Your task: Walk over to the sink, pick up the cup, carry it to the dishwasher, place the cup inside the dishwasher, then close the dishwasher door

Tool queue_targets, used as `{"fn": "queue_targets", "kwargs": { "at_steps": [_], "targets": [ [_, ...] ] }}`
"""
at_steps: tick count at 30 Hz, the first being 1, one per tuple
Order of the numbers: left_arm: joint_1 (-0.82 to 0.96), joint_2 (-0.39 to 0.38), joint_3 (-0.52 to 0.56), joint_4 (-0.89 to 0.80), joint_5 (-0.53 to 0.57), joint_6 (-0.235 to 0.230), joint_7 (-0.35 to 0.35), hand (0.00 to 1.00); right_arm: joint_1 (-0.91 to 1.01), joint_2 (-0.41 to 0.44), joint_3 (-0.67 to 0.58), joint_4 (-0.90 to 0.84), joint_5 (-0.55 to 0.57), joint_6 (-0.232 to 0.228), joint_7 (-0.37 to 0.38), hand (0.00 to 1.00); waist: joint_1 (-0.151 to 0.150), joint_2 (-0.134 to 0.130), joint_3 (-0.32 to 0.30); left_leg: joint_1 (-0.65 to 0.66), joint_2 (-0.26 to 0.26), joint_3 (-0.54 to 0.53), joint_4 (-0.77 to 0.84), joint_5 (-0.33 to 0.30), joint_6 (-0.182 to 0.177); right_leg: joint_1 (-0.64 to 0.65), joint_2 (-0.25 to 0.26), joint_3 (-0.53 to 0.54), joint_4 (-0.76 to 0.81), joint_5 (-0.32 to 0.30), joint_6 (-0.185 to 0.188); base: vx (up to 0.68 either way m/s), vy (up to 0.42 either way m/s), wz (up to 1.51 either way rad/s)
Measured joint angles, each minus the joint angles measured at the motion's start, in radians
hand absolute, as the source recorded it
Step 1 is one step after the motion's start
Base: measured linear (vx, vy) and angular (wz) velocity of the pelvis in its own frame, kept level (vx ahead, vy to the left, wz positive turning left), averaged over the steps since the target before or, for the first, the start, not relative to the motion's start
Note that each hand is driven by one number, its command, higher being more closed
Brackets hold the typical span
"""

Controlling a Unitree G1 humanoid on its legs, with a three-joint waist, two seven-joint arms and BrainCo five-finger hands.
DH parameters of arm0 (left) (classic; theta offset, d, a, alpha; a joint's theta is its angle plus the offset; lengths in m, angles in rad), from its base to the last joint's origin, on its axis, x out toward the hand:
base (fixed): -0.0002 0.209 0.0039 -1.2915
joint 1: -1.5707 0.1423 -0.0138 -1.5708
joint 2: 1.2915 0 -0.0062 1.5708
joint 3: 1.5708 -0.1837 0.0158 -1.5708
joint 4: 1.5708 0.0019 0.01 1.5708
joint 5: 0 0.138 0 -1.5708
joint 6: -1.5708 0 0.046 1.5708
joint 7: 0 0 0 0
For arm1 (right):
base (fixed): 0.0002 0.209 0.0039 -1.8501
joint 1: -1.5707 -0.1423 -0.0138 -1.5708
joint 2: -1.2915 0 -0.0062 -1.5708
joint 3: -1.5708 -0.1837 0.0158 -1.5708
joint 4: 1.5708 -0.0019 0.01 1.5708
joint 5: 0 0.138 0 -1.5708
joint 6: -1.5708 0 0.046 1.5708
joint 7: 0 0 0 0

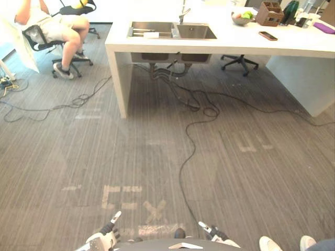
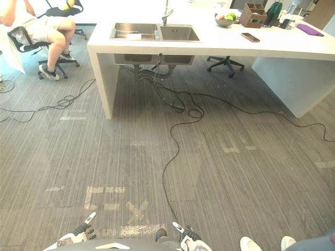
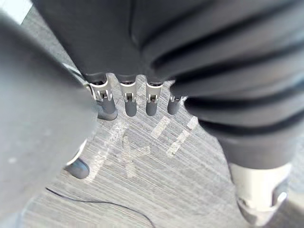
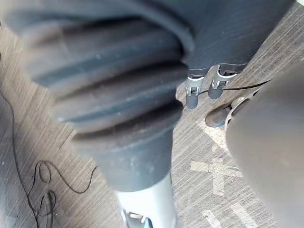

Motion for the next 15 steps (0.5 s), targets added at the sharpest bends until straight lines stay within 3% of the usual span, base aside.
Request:
{"fn": "queue_targets", "kwargs": {
  "at_steps": [3, 5, 6, 7, 8, 9, 10, 11, 12, 13, 14, 15],
  "targets": [
    [-0.002, -0.003, 0.010, -0.003, -0.004, 0.000, -0.004, 0.00, 0.009, -0.001, -0.001, -0.011, 0.085, 0.021, 0.001, 0.00, 0.000, 0.000, 0.001, -0.009, 0.002, 0.027, 0.000, -0.011, 0.013, -0.088, -0.018, 0.002, 0.161, -0.078, -0.002, -0.02, 0.039, -0.14],
    [-0.006, 0.003, 0.004, -0.004, 0.003, 0.006, -0.013, 0.00, 0.016, 0.003, -0.001, -0.037, 0.109, 0.034, 0.011, 0.00, -0.001, -0.011, 0.004, -0.008, -0.014, 0.036, 0.000, -0.016, 0.020, -0.157, -0.056, -0.009, 0.305, -0.142, 0.008, 0.04, 0.035, -0.12],
    [-0.014, 0.009, -0.004, -0.003, 0.002, 0.009, -0.024, 0.00, 0.014, 0.002, -0.005, -0.038, 0.114, 0.039, 0.014, 0.00, -0.004, -0.015, 0.008, -0.005, -0.024, 0.036, 0.001, -0.022, 0.025, -0.209, -0.085, -0.022, 0.422, -0.172, 0.012, 0.07, 0.024, -0.11],
    [-0.015, 0.010, -0.004, -0.002, 0.001, 0.008, -0.025, 0.00, -0.007, 0.000, -0.019, -0.042, 0.113, 0.043, 0.016, 0.00, -0.003, -0.016, 0.021, -0.006, -0.022, 0.037, 0.027, -0.037, 0.026, -0.293, -0.118, -0.036, 0.622, -0.183, -0.016, 0.06, 0.004, -0.06],
    [-0.016, 0.011, -0.003, -0.005, 0.001, 0.008, -0.023, 0.00, -0.007, 0.000, -0.021, -0.048, 0.113, 0.042, 0.016, 0.00, -0.004, -0.017, 0.030, -0.009, -0.019, 0.034, 0.053, -0.053, 0.026, -0.330, -0.137, -0.041, 0.719, -0.170, -0.036, 0.09, -0.012, 0.12],
    [-0.017, 0.012, 0.006, -0.015, 0.002, 0.009, -0.019, 0.00, -0.003, 0.003, -0.028, -0.063, 0.115, 0.042, 0.016, 0.00, -0.005, -0.027, 0.042, -0.009, -0.017, 0.017, 0.105, -0.089, 0.026, -0.385, -0.172, -0.040, 0.863, -0.116, -0.055, 0.14, -0.040, 0.33],
    [-0.017, 0.011, 0.012, -0.015, 0.005, 0.009, -0.005, 0.00, 0.001, 0.007, -0.040, -0.082, 0.115, 0.041, 0.015, 0.00, -0.012, -0.019, 0.056, 0.006, -0.011, -0.010, 0.140, -0.114, 0.026, -0.431, -0.192, -0.027, 0.984, -0.045, -0.047, 0.18, -0.056, 0.40],
    [-0.023, 0.011, 0.012, -0.016, 0.014, 0.008, 0.000, 0.00, 0.001, 0.006, -0.041, -0.086, 0.119, 0.041, 0.014, 0.00, -0.015, -0.024, 0.063, 0.015, -0.005, -0.020, 0.157, -0.125, 0.026, -0.454, -0.187, -0.020, 1.021, -0.053, -0.031, 0.25, -0.083, 0.51],
    [-0.027, 0.008, 0.011, -0.024, 0.048, 0.005, -0.002, 0.00, 0.003, 0.005, -0.040, -0.095, 0.127, 0.042, 0.010, 0.00, -0.020, -0.010, 0.062, 0.022, 0.023, -0.040, 0.200, -0.152, 0.019, -0.462, -0.179, -0.028, 1.005, -0.120, -0.023, 0.29, -0.104, 0.49],
    [-0.033, 0.004, 0.009, -0.025, 0.085, -0.004, -0.010, 0.00, 0.014, 0.012, -0.038, -0.116, 0.129, 0.040, 0.008, 0.00, -0.017, -0.004, 0.062, 0.017, 0.048, -0.054, 0.228, -0.177, 0.003, -0.462, -0.168, -0.059, 0.885, -0.147, -0.018, 0.27, -0.111, 0.48],
    [-0.036, 0.002, 0.008, -0.023, 0.095, -0.012, -0.012, 0.00, 0.019, 0.016, -0.039, -0.118, 0.129, 0.035, 0.008, 0.00, -0.019, -0.004, 0.062, 0.017, 0.057, -0.061, 0.230, -0.182, -0.004, -0.455, -0.165, -0.081, 0.781, -0.145, -0.017, 0.34, -0.169, 0.41],
    [-0.044, 0.001, 0.005, -0.023, 0.116, -0.018, -0.012, 0.00, 0.017, 0.022, -0.047, -0.118, 0.131, 0.026, 0.008, 0.00, -0.018, -0.003, 0.062, 0.011, 0.074, -0.066, 0.239, -0.194, -0.022, -0.440, -0.155, -0.106, 0.543, -0.116, -0.013, 0.30, -0.169, 0.28]
  ]
}}
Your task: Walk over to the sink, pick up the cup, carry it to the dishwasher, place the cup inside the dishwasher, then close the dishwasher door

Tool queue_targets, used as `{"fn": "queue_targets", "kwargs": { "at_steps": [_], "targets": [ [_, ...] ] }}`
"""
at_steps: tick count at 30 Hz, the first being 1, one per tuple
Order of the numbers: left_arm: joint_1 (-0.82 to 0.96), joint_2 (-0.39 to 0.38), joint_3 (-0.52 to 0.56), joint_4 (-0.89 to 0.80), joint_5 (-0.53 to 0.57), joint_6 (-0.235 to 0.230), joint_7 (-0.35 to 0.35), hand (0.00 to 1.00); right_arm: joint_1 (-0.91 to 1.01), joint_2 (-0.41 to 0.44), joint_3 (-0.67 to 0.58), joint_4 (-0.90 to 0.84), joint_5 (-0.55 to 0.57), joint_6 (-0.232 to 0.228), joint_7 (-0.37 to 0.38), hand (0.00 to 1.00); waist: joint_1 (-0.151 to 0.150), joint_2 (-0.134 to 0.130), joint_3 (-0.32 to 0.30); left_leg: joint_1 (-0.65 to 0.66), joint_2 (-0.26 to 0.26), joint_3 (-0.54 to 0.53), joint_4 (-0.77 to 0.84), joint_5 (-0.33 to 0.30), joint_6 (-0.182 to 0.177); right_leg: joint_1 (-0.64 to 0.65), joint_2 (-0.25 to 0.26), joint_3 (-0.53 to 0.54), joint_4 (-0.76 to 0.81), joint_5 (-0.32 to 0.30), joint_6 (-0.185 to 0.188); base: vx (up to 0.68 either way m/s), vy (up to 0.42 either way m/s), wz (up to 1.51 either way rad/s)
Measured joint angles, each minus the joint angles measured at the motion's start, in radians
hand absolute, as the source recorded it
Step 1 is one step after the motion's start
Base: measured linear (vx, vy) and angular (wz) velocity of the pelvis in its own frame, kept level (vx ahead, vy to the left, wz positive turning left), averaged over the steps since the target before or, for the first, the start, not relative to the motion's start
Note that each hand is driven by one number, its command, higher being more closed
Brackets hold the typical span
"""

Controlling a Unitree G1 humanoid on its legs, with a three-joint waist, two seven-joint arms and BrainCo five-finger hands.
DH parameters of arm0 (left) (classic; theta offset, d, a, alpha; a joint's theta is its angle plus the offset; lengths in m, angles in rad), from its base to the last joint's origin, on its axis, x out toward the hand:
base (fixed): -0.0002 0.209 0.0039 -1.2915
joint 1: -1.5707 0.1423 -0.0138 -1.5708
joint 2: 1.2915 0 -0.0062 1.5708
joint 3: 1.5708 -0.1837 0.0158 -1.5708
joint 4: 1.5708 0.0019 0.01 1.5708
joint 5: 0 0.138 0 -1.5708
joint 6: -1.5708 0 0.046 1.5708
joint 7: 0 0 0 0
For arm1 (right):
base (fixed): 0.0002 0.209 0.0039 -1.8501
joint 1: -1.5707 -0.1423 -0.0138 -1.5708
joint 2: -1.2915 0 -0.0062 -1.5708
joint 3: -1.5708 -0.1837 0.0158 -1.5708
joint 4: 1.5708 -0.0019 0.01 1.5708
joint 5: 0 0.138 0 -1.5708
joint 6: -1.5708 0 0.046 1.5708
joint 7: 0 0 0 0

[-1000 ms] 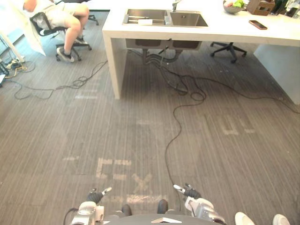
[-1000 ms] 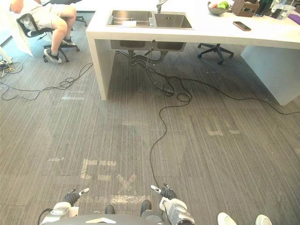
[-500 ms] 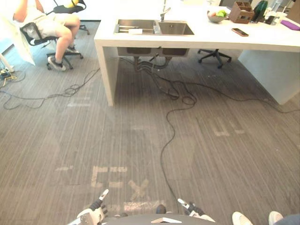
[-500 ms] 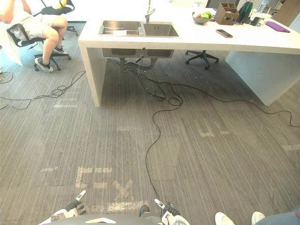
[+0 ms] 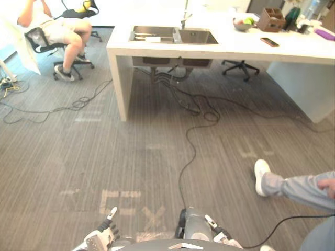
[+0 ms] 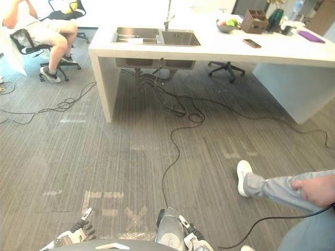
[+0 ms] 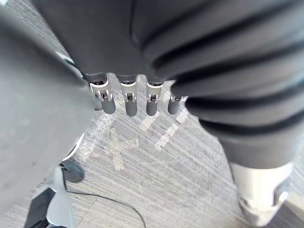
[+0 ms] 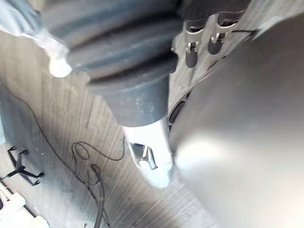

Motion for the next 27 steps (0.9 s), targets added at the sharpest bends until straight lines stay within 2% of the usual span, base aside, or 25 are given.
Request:
{"fn": "queue_targets", "kwargs": {
  "at_steps": [1, 2, 3, 4, 5, 6, 7, 8, 10, 11, 12, 13, 14, 15, 16, 17, 18, 20, 21, 22, 23, 24, 25, 26, 27],
  "targets": [
    [-0.003, -0.003, 0.000, 0.000, 0.000, -0.008, 0.002, 0.00, 0.001, 0.001, -0.013, 0.002, 0.000, -0.003, -0.001, 0.00, 0.003, 0.006, 0.007, 0.001, 0.013, -0.007, 0.020, -0.023, -0.020, 0.013, 0.007, 0.002, -0.181, 0.028, 0.005, 0.44, -0.254, 0.24],
    [-0.005, -0.007, 0.000, 0.000, -0.001, -0.010, 0.006, 0.00, 0.003, 0.001, -0.016, 0.001, 0.001, -0.004, -0.001, 0.00, 0.001, 0.012, 0.012, 0.003, 0.022, -0.013, 0.040, -0.043, -0.033, 0.024, 0.006, 0.002, -0.228, 0.036, 0.008, 0.42, -0.290, 0.22],
    [-0.007, -0.011, 0.002, 0.000, -0.005, -0.011, 0.019, 0.00, 0.011, 0.001, -0.024, -0.001, 0.005, -0.005, -0.002, 0.00, -0.002, 0.020, 0.021, 0.016, 0.040, -0.026, 0.082, -0.081, -0.067, 0.051, 0.006, 0.004, -0.260, 0.036, 0.014, 0.54, -0.399, 0.28],
    [-0.003, -0.011, 0.007, 0.006, -0.008, -0.014, 0.034, 0.00, 0.027, 0.009, -0.033, 0.000, 0.007, -0.002, -0.014, 0.00, 0.002, 0.006, 0.024, 0.052, 0.050, -0.033, 0.108, -0.123, -0.102, 0.104, -0.001, 0.014, -0.284, 0.053, 0.011, 0.46, -0.363, 0.21],
    [-0.005, -0.021, 0.007, 0.012, -0.009, -0.015, 0.041, 0.00, 0.024, 0.004, -0.044, 0.000, 0.018, 0.003, -0.021, 0.00, 0.009, 0.016, 0.030, 0.066, 0.071, -0.034, 0.115, -0.135, -0.113, 0.103, 0.013, 0.014, -0.261, 0.089, -0.019, 0.45, -0.336, 0.34],
    [-0.011, -0.048, 0.005, 0.010, -0.014, -0.005, 0.039, 0.00, 0.022, -0.008, -0.056, -0.002, 0.033, 0.007, -0.032, 0.00, -0.002, 0.049, 0.026, 0.070, 0.102, -0.034, 0.108, -0.132, -0.122, 0.080, 0.034, 0.018, -0.183, 0.080, -0.044, 0.34, -0.235, 0.35],
    [-0.016, -0.061, 0.005, 0.009, -0.013, -0.006, 0.036, 0.00, 0.020, -0.008, -0.065, -0.002, 0.041, 0.009, -0.036, 0.00, -0.004, 0.054, 0.027, 0.076, 0.108, -0.030, 0.100, -0.123, -0.123, 0.066, 0.037, 0.028, -0.141, 0.069, -0.060, 0.50, -0.354, 0.52],
    [-0.022, -0.072, 0.024, 0.008, -0.012, -0.003, 0.022, 0.00, 0.022, -0.009, -0.080, 0.001, 0.067, 0.012, -0.041, 0.00, -0.004, 0.057, 0.028, 0.095, 0.122, -0.016, 0.109, -0.080, -0.106, 0.029, 0.034, 0.027, -0.022, -0.001, -0.051, 0.41, -0.312, 0.22],
    [-0.017, -0.076, 0.051, 0.007, -0.013, -0.007, 0.014, 0.00, 0.022, -0.009, -0.080, 0.003, 0.070, 0.014, -0.042, 0.00, -0.001, 0.062, 0.022, 0.093, 0.131, -0.018, 0.132, -0.048, -0.072, 0.028, 0.037, 0.024, 0.016, -0.047, -0.053, 0.34, -0.278, -0.07],
    [-0.013, -0.084, 0.080, 0.004, -0.015, -0.009, 0.014, 0.00, 0.022, -0.011, -0.084, 0.010, 0.068, 0.015, -0.043, 0.00, -0.001, 0.060, 0.012, 0.067, 0.153, -0.023, 0.196, -0.007, -0.057, 0.038, 0.050, 0.010, 0.017, -0.069, -0.057, 0.34, -0.265, -0.21],
    [-0.013, -0.089, 0.104, -0.003, -0.028, -0.009, 0.014, 0.00, 0.020, -0.009, -0.094, 0.014, 0.059, 0.016, -0.041, 0.00, -0.003, 0.074, 0.001, 0.025, 0.181, -0.029, 0.285, 0.032, -0.066, 0.055, 0.059, 0.001, 0.004, -0.070, -0.053, 0.34, -0.226, -0.18],
    [-0.014, -0.092, 0.123, -0.017, -0.040, -0.013, 0.010, 0.00, 0.020, -0.009, -0.104, 0.021, 0.058, 0.015, -0.039, 0.00, -0.004, 0.075, 0.000, -0.033, 0.211, -0.044, 0.401, 0.090, -0.078, 0.078, 0.075, -0.003, -0.014, -0.076, -0.048, 0.34, -0.204, -0.08],
    [-0.014, -0.092, 0.129, -0.027, -0.048, -0.028, 0.001, 0.00, 0.020, -0.014, -0.104, 0.037, 0.033, 0.010, -0.036, 0.00, -0.006, 0.079, -0.002, -0.098, 0.247, -0.073, 0.521, 0.185, -0.096, 0.111, 0.096, -0.017, -0.046, -0.079, -0.047, 0.34, -0.172, 0.01],
    [-0.018, -0.089, 0.128, -0.031, -0.056, -0.058, -0.011, 0.00, 0.014, -0.025, -0.090, 0.052, 0.016, 0.005, -0.034, 0.00, -0.003, 0.074, 0.001, -0.176, 0.298, -0.078, 0.668, 0.280, -0.098, 0.172, 0.118, -0.037, -0.104, -0.081, -0.049, 0.42, -0.191, 0.14],
    [-0.026, -0.097, 0.121, -0.044, -0.055, -0.085, -0.012, 0.00, 0.015, -0.030, -0.073, 0.060, 0.003, -0.004, -0.032, 0.00, -0.005, 0.078, 0.004, -0.254, 0.329, -0.070, 0.801, 0.236, -0.076, 0.236, 0.130, -0.052, -0.153, -0.085, -0.057, 0.37, -0.123, 0.19],
    [-0.030, -0.102, 0.119, -0.055, -0.054, -0.102, -0.010, 0.00, 0.012, -0.031, -0.068, 0.063, 0.003, -0.007, -0.031, 0.00, -0.005, 0.077, 0.006, -0.283, 0.326, -0.062, 0.839, 0.208, -0.074, 0.269, 0.131, -0.056, -0.174, -0.094, -0.071, 0.38, -0.099, 0.23],
    [-0.028, -0.111, 0.096, -0.080, -0.053, -0.129, -0.002, 0.00, 0.005, -0.032, -0.048, 0.064, 0.008, -0.011, -0.024, 0.00, 0.001, 0.061, 0.016, -0.327, 0.308, -0.030, 0.845, 0.154, -0.078, 0.332, 0.128, -0.068, -0.223, -0.109, -0.097, 0.36, -0.083, 0.14],
    [-0.015, -0.114, 0.034, -0.145, -0.052, -0.161, 0.021, 0.00, -0.023, -0.040, -0.023, 0.060, 0.033, -0.013, -0.006, 0.00, 0.014, 0.060, 0.017, -0.367, 0.261, 0.039, 0.729, 0.103, -0.072, 0.396, 0.116, -0.087, -0.281, -0.107, -0.109, 0.33, -0.030, -0.05],
    [0.002, -0.113, 0.004, -0.203, -0.051, -0.185, 0.034, 0.00, -0.039, -0.042, -0.002, 0.025, 0.042, -0.017, 0.005, 0.00, 0.023, 0.062, 0.018, -0.389, 0.223, 0.095, 0.589, 0.087, -0.066, 0.415, 0.105, -0.095, -0.303, -0.110, -0.103, 0.31, 0.069, -0.19],
    [0.007, -0.113, -0.021, -0.268, -0.042, -0.197, 0.047, 0.00, -0.050, -0.040, 0.013, -0.021, 0.044, -0.021, 0.010, 0.00, 0.029, 0.061, 0.023, -0.412, 0.175, 0.128, 0.442, 0.086, -0.062, 0.427, 0.090, -0.103, -0.307, -0.117, -0.091, 0.39, 0.131, -0.11],
    [0.007, -0.114, -0.038, -0.308, -0.035, -0.206, 0.056, 0.00, -0.052, -0.040, 0.017, -0.041, 0.047, -0.022, 0.010, 0.00, 0.033, 0.060, 0.028, -0.422, 0.144, 0.129, 0.366, 0.092, -0.062, 0.435, 0.081, -0.105, -0.304, -0.125, -0.084, 0.42, 0.196, 0.05],
    [0.009, -0.114, -0.082, -0.396, -0.031, -0.230, 0.079, 0.00, -0.051, -0.044, 0.034, -0.056, 0.064, -0.028, 0.010, 0.00, 0.046, 0.055, 0.039, -0.423, 0.077, 0.109, 0.198, 0.142, -0.061, 0.453, 0.059, -0.105, -0.290, -0.155, -0.068, 0.36, 0.196, 0.08],
    [0.017, -0.114, -0.125, -0.488, -0.020, -0.254, 0.104, 0.00, -0.047, -0.047, 0.038, -0.074, 0.075, -0.026, 0.010, 0.00, 0.059, 0.065, 0.043, -0.412, 0.043, 0.075, 0.032, 0.225, -0.084, 0.474, 0.056, -0.099, -0.267, -0.191, -0.045, 0.38, 0.236, 0.08],
    [0.021, -0.118, -0.139, -0.534, -0.004, -0.265, 0.116, 0.00, -0.044, -0.051, 0.041, -0.081, 0.084, -0.026, 0.010, 0.00, 0.060, 0.083, 0.044, -0.400, 0.044, 0.057, -0.037, 0.255, -0.092, 0.488, 0.070, -0.092, -0.252, -0.216, -0.024, 0.39, 0.237, 0.00],
    [0.033, -0.123, -0.148, -0.627, 0.018, -0.294, 0.144, 0.00, -0.040, -0.067, 0.054, -0.079, 0.106, -0.023, 0.012, 0.00, 0.066, 0.125, 0.048, -0.374, 0.074, 0.063, -0.077, 0.362, -0.026, 0.509, 0.117, -0.035, -0.207, -0.267, 0.019, 0.47, 0.270, 0.15]
  ]
}}
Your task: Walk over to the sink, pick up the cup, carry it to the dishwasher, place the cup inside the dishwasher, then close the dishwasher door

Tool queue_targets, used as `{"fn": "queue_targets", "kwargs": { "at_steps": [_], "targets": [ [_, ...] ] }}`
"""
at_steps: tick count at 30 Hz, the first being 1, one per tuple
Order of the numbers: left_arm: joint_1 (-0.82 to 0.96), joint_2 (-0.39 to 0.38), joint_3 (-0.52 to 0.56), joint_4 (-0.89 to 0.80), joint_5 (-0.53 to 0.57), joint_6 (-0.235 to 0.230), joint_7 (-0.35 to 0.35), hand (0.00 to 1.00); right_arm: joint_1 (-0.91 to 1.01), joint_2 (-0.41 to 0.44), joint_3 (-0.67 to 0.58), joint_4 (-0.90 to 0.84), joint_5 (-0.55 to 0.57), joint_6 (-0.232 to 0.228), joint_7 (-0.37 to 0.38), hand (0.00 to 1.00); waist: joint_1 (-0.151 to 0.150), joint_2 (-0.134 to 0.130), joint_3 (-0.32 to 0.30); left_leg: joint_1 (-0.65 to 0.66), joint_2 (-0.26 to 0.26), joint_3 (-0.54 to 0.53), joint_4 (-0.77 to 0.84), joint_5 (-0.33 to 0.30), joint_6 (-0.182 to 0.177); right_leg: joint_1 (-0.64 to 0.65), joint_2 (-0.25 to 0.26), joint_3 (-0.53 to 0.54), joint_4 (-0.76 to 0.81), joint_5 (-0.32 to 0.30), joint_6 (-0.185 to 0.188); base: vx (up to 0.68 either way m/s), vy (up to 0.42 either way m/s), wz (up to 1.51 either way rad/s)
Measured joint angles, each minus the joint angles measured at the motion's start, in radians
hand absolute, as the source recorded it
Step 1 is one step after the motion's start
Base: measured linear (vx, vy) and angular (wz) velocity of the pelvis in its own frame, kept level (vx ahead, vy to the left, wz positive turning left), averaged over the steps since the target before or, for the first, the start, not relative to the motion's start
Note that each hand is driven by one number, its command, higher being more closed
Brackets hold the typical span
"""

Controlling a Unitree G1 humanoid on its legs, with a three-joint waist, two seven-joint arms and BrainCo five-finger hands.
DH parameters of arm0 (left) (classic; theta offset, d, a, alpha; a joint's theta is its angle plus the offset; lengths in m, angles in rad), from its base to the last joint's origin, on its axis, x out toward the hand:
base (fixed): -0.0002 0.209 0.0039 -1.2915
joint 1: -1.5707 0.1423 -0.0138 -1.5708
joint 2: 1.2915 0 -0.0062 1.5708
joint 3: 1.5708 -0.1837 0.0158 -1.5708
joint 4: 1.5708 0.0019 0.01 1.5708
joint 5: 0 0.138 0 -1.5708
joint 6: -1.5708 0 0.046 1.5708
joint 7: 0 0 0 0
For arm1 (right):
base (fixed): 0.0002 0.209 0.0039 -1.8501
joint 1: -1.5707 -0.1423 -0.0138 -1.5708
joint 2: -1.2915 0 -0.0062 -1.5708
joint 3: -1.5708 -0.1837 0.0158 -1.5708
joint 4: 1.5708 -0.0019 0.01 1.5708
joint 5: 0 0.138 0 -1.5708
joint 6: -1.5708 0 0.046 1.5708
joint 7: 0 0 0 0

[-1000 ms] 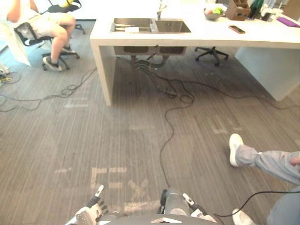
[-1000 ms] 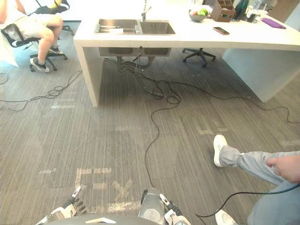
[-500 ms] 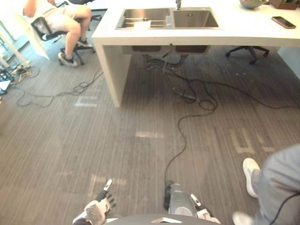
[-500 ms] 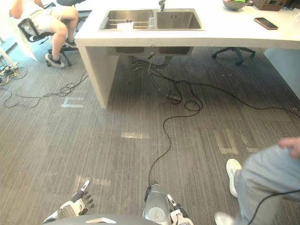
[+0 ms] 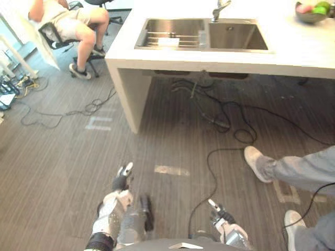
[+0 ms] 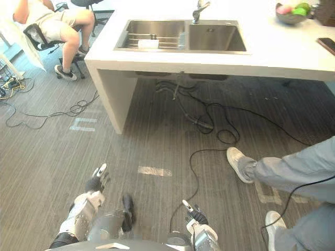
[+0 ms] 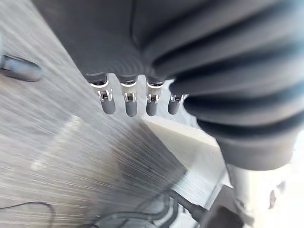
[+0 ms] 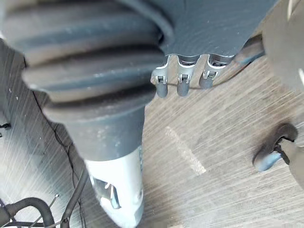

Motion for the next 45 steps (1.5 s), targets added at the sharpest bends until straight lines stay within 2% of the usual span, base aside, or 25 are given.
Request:
{"fn": "queue_targets", "kwargs": {
  "at_steps": [1, 2, 3, 9, 11, 13, 14, 15, 16, 17, 18, 19, 21, 22, 23, 24, 25, 27, 28, 29, 30, 36, 39, 41, 45],
  "targets": [
    [-0.010, 0.011, 0.001, -0.071, 0.017, -0.014, 0.030, 0.00, 0.008, 0.019, 0.009, 0.003, 0.017, 0.016, 0.003, 0.00, 0.005, -0.042, 0.004, -0.003, -0.028, 0.021, 0.044, 0.008, 0.064, 0.019, -0.021, 0.038, 0.011, -0.026, 0.017, 0.39, 0.193, 0.22],
    [-0.013, 0.021, 0.003, -0.109, 0.021, -0.019, 0.045, 0.00, 0.013, 0.029, 0.011, 0.003, 0.019, 0.020, 0.009, 0.00, 0.007, -0.056, 0.005, -0.007, -0.045, 0.037, 0.050, -0.009, 0.068, 0.023, -0.033, 0.047, 0.005, -0.034, 0.017, 0.38, 0.141, 0.48],
    [-0.026, 0.030, 0.007, -0.174, 0.029, -0.031, 0.069, 0.00, 0.013, 0.035, 0.009, 0.007, 0.037, 0.031, 0.019, 0.00, 0.008, -0.089, 0.007, -0.007, -0.067, 0.064, 0.064, -0.040, 0.101, 0.043, -0.040, 0.068, -0.022, -0.028, 0.010, 0.31, 0.077, 0.36],
    [0.013, 0.038, 0.019, -0.368, 0.108, -0.084, 0.162, 0.00, 0.007, 0.014, 0.005, 0.088, 0.043, 0.063, 0.010, 0.00, 0.045, -0.078, -0.015, -0.011, -0.087, 0.063, 0.211, -0.228, 0.120, 0.102, -0.049, 0.164, -0.093, 0.112, 0.011, 0.37, 0.094, -0.10],
    [0.028, 0.033, 0.019, -0.377, 0.155, -0.116, 0.211, 0.00, 0.026, 0.015, -0.025, 0.129, 0.075, 0.073, -0.007, 0.00, 0.039, -0.094, -0.066, -0.009, -0.117, 0.048, 0.185, -0.248, 0.125, 0.011, -0.074, 0.230, 0.070, 0.126, 0.074, 0.35, 0.118, 0.12],
    [0.027, 0.032, 0.032, -0.388, 0.215, -0.178, 0.266, 0.00, 0.030, 0.017, -0.054, 0.140, 0.071, 0.072, -0.007, 0.00, 0.025, -0.115, -0.079, 0.025, -0.144, 0.040, 0.161, -0.266, 0.128, -0.143, -0.085, 0.308, 0.415, 0.172, 0.236, 0.30, 0.062, 0.20],
    [0.028, 0.032, 0.039, -0.398, 0.233, -0.195, 0.281, 0.00, 0.031, 0.022, -0.066, 0.153, 0.069, 0.066, -0.008, 0.00, 0.024, -0.122, -0.079, 0.040, -0.149, 0.039, 0.165, -0.275, 0.122, -0.184, -0.082, 0.322, 0.527, 0.192, 0.239, 0.32, 0.036, 0.14],
    [0.037, 0.032, 0.052, -0.442, 0.263, -0.213, 0.306, 0.00, 0.031, 0.028, -0.092, 0.160, 0.060, 0.050, -0.008, 0.00, 0.027, -0.131, -0.077, 0.073, -0.158, 0.035, 0.177, -0.303, 0.120, -0.264, -0.089, 0.312, 0.727, 0.202, 0.236, 0.31, -0.012, 0.06],
    [0.043, 0.032, 0.059, -0.496, 0.279, -0.238, 0.328, 0.00, 0.030, 0.027, -0.118, 0.158, 0.051, 0.033, -0.009, 0.00, 0.027, -0.129, -0.073, 0.110, -0.162, 0.029, 0.191, -0.328, 0.122, -0.340, -0.120, 0.246, 0.885, 0.188, 0.211, 0.32, -0.049, 0.06],
    [0.044, 0.031, 0.059, -0.524, 0.289, -0.251, 0.336, 0.00, 0.031, 0.026, -0.135, 0.158, 0.051, 0.029, -0.010, 0.00, 0.026, -0.124, -0.070, 0.130, -0.162, 0.025, 0.194, -0.340, 0.117, -0.371, -0.140, 0.205, 0.936, 0.174, 0.176, 0.31, -0.061, 0.13],
    [0.046, 0.031, 0.058, -0.582, 0.305, -0.282, 0.354, 0.00, 0.032, 0.006, -0.155, 0.158, 0.049, 0.026, -0.009, 0.00, 0.021, -0.113, -0.066, 0.171, -0.159, 0.018, 0.190, -0.354, 0.111, -0.421, -0.183, 0.126, 0.966, 0.129, 0.065, 0.31, -0.078, 0.30],
    [0.044, 0.032, 0.060, -0.639, 0.313, -0.305, 0.368, 0.00, 0.032, -0.007, -0.156, 0.157, 0.036, 0.026, -0.009, 0.00, 0.008, -0.099, -0.060, 0.204, -0.146, -0.002, 0.185, -0.360, 0.101, -0.452, -0.209, 0.062, 0.905, 0.093, 0.009, 0.32, -0.121, 0.40],
    [0.016, 0.032, 0.057, -0.703, 0.337, -0.328, 0.381, 0.00, 0.043, -0.005, -0.156, 0.156, 0.032, 0.025, -0.013, 0.00, -0.009, -0.069, -0.049, 0.239, -0.096, -0.052, 0.190, -0.371, 0.075, -0.477, -0.187, 0.023, 0.686, 0.058, -0.025, 0.38, -0.238, 0.67],
    [-0.008, 0.039, 0.054, -0.728, 0.343, -0.332, 0.388, 0.00, 0.055, 0.004, -0.154, 0.153, 0.032, 0.032, -0.016, 0.00, -0.017, -0.056, -0.051, 0.240, -0.054, -0.088, 0.214, -0.386, 0.046, -0.484, -0.149, 0.056, 0.513, 0.073, -0.016, 0.30, -0.264, 0.77],
    [-0.017, 0.044, 0.054, -0.738, 0.343, -0.333, 0.390, 0.00, 0.062, 0.008, -0.154, 0.153, 0.032, 0.036, -0.018, 0.00, -0.022, -0.058, -0.052, 0.241, -0.041, -0.106, 0.230, -0.397, 0.027, -0.483, -0.132, 0.075, 0.439, 0.102, -0.008, 0.30, -0.290, 0.78],
    [-0.032, 0.064, 0.054, -0.741, 0.343, -0.343, 0.393, 0.00, 0.086, 0.036, -0.143, 0.156, 0.033, 0.046, -0.019, 0.00, -0.022, -0.087, -0.060, 0.266, -0.043, -0.137, 0.238, -0.420, -0.011, -0.470, -0.130, 0.099, 0.303, 0.252, -0.009, 0.31, -0.349, 0.55],
    [-0.030, 0.081, 0.059, -0.751, 0.341, -0.344, 0.398, 0.00, 0.107, 0.057, -0.123, 0.161, 0.038, 0.068, -0.012, 0.00, -0.015, -0.131, -0.074, 0.294, -0.043, -0.146, 0.234, -0.441, -0.048, -0.443, -0.130, 0.089, 0.247, 0.319, -0.022, 0.31, -0.381, 0.32],
    [-0.028, 0.056, 0.042, -0.776, 0.339, -0.338, 0.410, 0.00, 0.110, 0.041, -0.123, 0.167, 0.034, 0.094, 0.005, 0.00, -0.011, -0.099, -0.095, 0.307, 0.006, -0.143, 0.221, -0.451, -0.072, -0.390, -0.084, 0.070, 0.177, 0.249, -0.014, 0.28, -0.372, -0.12],
    [-0.046, 0.036, 0.006, -0.803, 0.339, -0.322, 0.410, 0.00, 0.105, 0.017, -0.124, 0.166, 0.032, 0.108, 0.035, 0.00, -0.010, -0.061, -0.103, 0.304, 0.041, -0.143, 0.194, -0.441, -0.082, -0.386, -0.038, 0.058, 0.124, 0.249, -0.023, 0.22, -0.295, -0.18],
    [-0.055, 0.035, -0.010, -0.808, 0.339, -0.313, 0.410, 0.00, 0.105, 0.014, -0.128, 0.167, 0.033, 0.112, 0.041, 0.00, -0.011, -0.051, -0.107, 0.307, 0.048, -0.143, 0.177, -0.429, -0.077, -0.386, -0.024, 0.056, 0.110, 0.252, -0.029, 0.11, -0.152, -0.13],
    [-0.135, 0.082, -0.025, -0.771, 0.320, -0.215, 0.392, 0.00, 0.129, 0.044, -0.165, 0.203, 0.005, 0.151, 0.130, 0.00, -0.020, -0.120, -0.126, 0.271, -0.060, -0.162, 0.121, -0.389, -0.038, -0.271, -0.040, 0.113, -0.302, 0.526, -0.004, 0.03, -0.047, -0.03],
    [-0.133, 0.079, -0.041, -0.771, 0.315, -0.215, 0.390, 0.00, 0.130, 0.045, -0.165, 0.202, 0.005, 0.150, 0.130, 0.00, -0.022, -0.119, -0.122, 0.278, -0.059, -0.151, 0.121, -0.393, -0.037, -0.276, -0.040, 0.122, -0.291, 0.524, -0.001, 0.00, 0.000, -0.05],
    [-0.126, 0.071, -0.093, -0.758, 0.248, -0.178, 0.347, 0.00, 0.130, 0.045, -0.165, 0.196, 0.015, 0.145, 0.128, 0.00, -0.036, -0.108, -0.106, 0.314, -0.056, -0.140, 0.121, -0.406, -0.032, -0.278, -0.049, 0.130, -0.221, 0.486, 0.012, -0.01, 0.000, -0.08],
    [-0.126, 0.051, -0.132, -0.722, 0.120, -0.139, 0.294, 0.00, 0.131, 0.049, -0.167, 0.193, 0.035, 0.143, 0.125, 0.00, -0.055, -0.108, -0.105, 0.345, -0.058, -0.138, 0.111, -0.420, -0.029, -0.300, -0.064, 0.132, -0.123, 0.429, 0.016, 0.00, 0.000, 0.00],
    [-0.127, 0.042, -0.153, -0.661, -0.012, -0.101, 0.224, 0.00, 0.130, 0.065, -0.203, 0.194, 0.037, 0.162, 0.105, 0.00, -0.081, -0.113, -0.117, 0.358, -0.050, -0.134, 0.090, -0.433, -0.039, -0.387, -0.078, 0.138, 0.054, 0.310, 0.003, 0.06, -0.053, -0.02]
  ]
}}
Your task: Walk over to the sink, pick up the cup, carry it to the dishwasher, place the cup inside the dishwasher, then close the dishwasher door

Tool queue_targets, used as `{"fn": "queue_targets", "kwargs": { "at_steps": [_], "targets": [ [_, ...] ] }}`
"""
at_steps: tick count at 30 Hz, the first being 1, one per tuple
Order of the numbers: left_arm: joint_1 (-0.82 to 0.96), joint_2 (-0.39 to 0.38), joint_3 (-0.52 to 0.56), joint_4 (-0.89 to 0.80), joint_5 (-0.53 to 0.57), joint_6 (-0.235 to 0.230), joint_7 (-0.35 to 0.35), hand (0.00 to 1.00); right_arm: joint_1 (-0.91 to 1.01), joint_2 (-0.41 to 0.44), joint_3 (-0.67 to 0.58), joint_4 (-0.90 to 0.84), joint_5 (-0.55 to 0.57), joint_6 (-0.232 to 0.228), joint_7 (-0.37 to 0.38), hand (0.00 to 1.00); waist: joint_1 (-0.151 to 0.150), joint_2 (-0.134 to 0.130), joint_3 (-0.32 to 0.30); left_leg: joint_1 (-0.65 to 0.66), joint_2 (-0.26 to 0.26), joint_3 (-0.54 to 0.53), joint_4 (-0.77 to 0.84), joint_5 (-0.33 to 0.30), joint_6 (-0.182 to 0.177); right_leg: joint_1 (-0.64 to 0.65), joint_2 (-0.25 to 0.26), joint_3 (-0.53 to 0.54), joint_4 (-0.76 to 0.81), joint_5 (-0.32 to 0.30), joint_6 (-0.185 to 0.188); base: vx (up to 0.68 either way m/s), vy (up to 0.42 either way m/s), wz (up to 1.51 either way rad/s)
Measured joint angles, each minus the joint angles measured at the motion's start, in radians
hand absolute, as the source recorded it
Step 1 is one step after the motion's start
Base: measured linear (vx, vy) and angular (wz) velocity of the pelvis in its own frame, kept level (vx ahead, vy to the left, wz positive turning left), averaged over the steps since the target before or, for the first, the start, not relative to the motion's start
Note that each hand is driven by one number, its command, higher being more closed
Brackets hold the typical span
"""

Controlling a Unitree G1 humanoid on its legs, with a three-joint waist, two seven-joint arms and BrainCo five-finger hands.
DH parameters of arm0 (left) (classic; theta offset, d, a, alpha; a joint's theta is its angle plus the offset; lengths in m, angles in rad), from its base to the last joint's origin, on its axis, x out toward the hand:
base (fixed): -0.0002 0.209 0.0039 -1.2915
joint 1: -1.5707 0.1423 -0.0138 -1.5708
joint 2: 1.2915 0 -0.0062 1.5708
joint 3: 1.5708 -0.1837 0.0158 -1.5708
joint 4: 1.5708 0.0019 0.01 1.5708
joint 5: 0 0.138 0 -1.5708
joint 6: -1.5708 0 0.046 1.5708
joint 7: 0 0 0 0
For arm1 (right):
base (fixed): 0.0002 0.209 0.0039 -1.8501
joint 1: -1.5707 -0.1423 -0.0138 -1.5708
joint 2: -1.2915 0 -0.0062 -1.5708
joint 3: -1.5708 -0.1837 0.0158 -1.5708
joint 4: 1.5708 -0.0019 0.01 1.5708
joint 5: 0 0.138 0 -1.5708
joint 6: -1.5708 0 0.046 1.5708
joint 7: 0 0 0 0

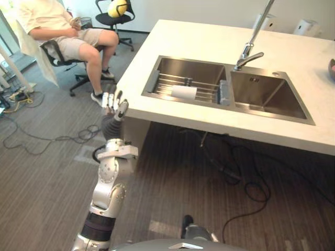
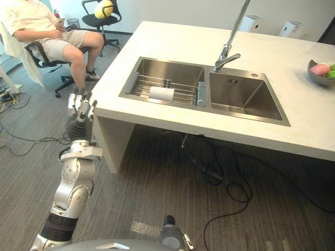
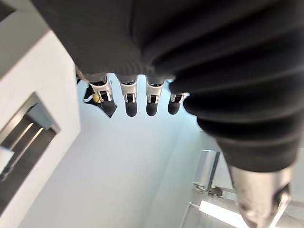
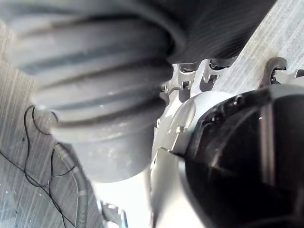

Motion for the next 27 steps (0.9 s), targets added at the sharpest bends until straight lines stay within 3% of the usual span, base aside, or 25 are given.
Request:
{"fn": "queue_targets", "kwargs": {
  "at_steps": [2, 3, 4, 5, 6, 7, 8, 9, 12, 13, 15, 16, 17, 20, 24, 27],
  "targets": [
    [0.003, -0.011, 0.016, 0.010, -0.147, 0.022, -0.026, 0.00, 0.008, -0.011, -0.002, -0.003, -0.002, 0.024, -0.006, 0.00, 0.001, 0.036, -0.024, -0.010, 0.066, 0.022, 0.060, -0.011, -0.039, -0.009, 0.048, -0.057, 0.066, -0.085, -0.029, 0.22, -0.161, 0.03],
    [-0.009, -0.011, 0.030, 0.011, -0.175, 0.024, -0.031, 0.00, 0.007, -0.011, -0.001, 0.002, -0.007, 0.030, -0.007, 0.00, 0.000, 0.025, -0.019, -0.069, 0.087, 0.032, 0.191, -0.021, -0.021, 0.001, 0.059, -0.067, 0.062, -0.103, -0.027, 0.33, -0.231, 0.25],
    [-0.015, -0.025, 0.056, 0.011, -0.216, 0.025, -0.028, 0.00, 0.018, -0.024, -0.002, 0.001, -0.025, 0.036, -0.006, 0.00, -0.007, 0.050, 0.002, -0.229, 0.161, 0.008, 0.538, 0.022, 0.041, 0.057, 0.089, -0.101, 0.030, -0.114, -0.049, 0.39, -0.244, 0.25],
    [-0.013, -0.033, 0.083, 0.010, -0.235, 0.026, -0.026, 0.00, 0.020, -0.041, 0.000, 0.000, -0.042, 0.033, -0.007, 0.00, 0.006, 0.066, 0.019, -0.313, 0.195, -0.031, 0.724, 0.156, 0.089, 0.118, 0.107, -0.103, -0.004, -0.122, -0.056, 0.37, -0.243, 0.12],
    [-0.014, -0.039, 0.104, 0.009, -0.239, 0.026, -0.026, 0.00, 0.015, -0.052, 0.002, 0.007, -0.044, 0.033, -0.008, 0.00, 0.023, 0.064, 0.040, -0.349, 0.197, -0.067, 0.823, 0.263, 0.074, 0.173, 0.100, -0.095, -0.023, -0.133, -0.060, 0.41, -0.150, -0.03],
    [-0.018, -0.036, 0.116, 0.005, -0.239, 0.026, -0.027, 0.00, 0.017, -0.068, 0.001, 0.006, -0.043, 0.033, -0.008, 0.00, 0.027, 0.075, 0.050, -0.370, 0.193, -0.071, 0.861, 0.196, 0.042, 0.227, 0.095, -0.101, -0.038, -0.142, -0.056, 0.41, -0.105, 0.07],
    [-0.021, -0.024, 0.122, -0.007, -0.238, 0.032, -0.040, 0.00, 0.015, -0.080, 0.002, 0.001, -0.042, 0.037, -0.010, 0.00, 0.029, 0.078, 0.052, -0.390, 0.183, -0.042, 0.821, 0.119, 0.032, 0.284, 0.083, -0.108, -0.062, -0.149, -0.055, 0.50, -0.140, 0.12],
    [-0.017, -0.023, 0.125, -0.053, -0.238, 0.044, -0.053, 0.00, 0.008, -0.083, 0.006, -0.011, -0.042, 0.048, -0.014, 0.00, 0.037, 0.078, 0.051, -0.401, 0.163, -0.017, 0.708, 0.084, 0.017, 0.335, 0.082, -0.107, -0.100, -0.149, -0.055, 0.40, -0.109, 0.02],
    [-0.018, -0.020, 0.098, -0.159, -0.237, 0.061, -0.066, 0.00, -0.014, -0.100, 0.039, -0.035, -0.058, 0.058, -0.051, 0.00, 0.076, 0.076, 0.052, -0.412, 0.112, -0.061, 0.426, 0.099, 0.007, 0.378, 0.076, -0.072, -0.127, -0.151, -0.055, 0.33, 0.001, -0.43],
    [-0.017, -0.016, 0.101, -0.188, -0.236, 0.063, -0.072, 0.00, -0.022, -0.107, 0.035, -0.036, -0.052, 0.058, -0.048, 0.00, 0.090, 0.073, 0.051, -0.399, 0.090, -0.089, 0.309, 0.152, 0.001, 0.391, 0.062, -0.050, -0.128, -0.165, -0.037, 0.29, 0.086, -0.76],
    [-0.019, -0.018, 0.113, -0.202, -0.235, 0.072, -0.074, 0.00, -0.030, -0.123, 0.022, -0.035, -0.041, 0.062, -0.049, 0.00, 0.088, 0.088, 0.041, -0.368, 0.083, -0.091, 0.153, 0.364, 0.005, 0.417, 0.057, -0.025, -0.131, -0.205, 0.019, 0.28, 0.152, -0.61],
    [-0.012, -0.014, 0.110, -0.197, -0.232, 0.083, -0.077, 0.00, -0.028, -0.124, -0.002, -0.032, -0.031, 0.062, -0.048, 0.00, 0.075, 0.098, 0.017, -0.340, 0.086, -0.088, 0.114, 0.371, -0.009, 0.429, 0.054, -0.015, -0.128, -0.232, 0.042, 0.35, 0.249, -0.17],
    [-0.011, 0.007, 0.112, -0.192, -0.204, 0.084, -0.077, 0.00, -0.028, -0.105, -0.022, -0.023, -0.025, 0.048, -0.051, 0.00, 0.059, 0.063, -0.006, -0.301, 0.047, -0.079, 0.047, 0.339, -0.013, 0.423, 0.016, -0.014, -0.114, -0.252, 0.060, 0.34, 0.251, -0.12],
    [-0.012, 0.057, 0.122, -0.191, -0.127, 0.069, -0.073, 0.00, -0.039, -0.070, -0.061, 0.015, -0.009, 0.036, -0.054, 0.00, 0.066, -0.017, -0.017, -0.271, -0.021, -0.026, -0.009, 0.334, 0.016, 0.409, -0.056, 0.012, -0.115, -0.245, 0.065, 0.21, 0.156, -0.26],
    [-0.020, 0.068, 0.132, -0.192, -0.044, 0.037, -0.070, 0.00, -0.030, -0.058, -0.136, 0.048, 0.015, 0.038, -0.055, 0.00, 0.064, -0.018, -0.020, -0.256, -0.032, -0.018, 0.023, 0.284, 0.034, 0.423, -0.071, 0.004, -0.103, -0.187, 0.067, 0.13, 0.140, -0.06],
    [-0.029, 0.068, 0.126, -0.192, -0.018, 0.041, -0.075, 0.00, -0.026, -0.050, -0.213, 0.052, 0.014, 0.040, -0.067, 0.00, 0.063, -0.009, -0.016, -0.201, -0.033, -0.003, 0.020, 0.242, 0.035, 0.383, -0.095, -0.003, 0.054, -0.178, 0.061, 0.05, 0.110, -0.18]
  ]
}}
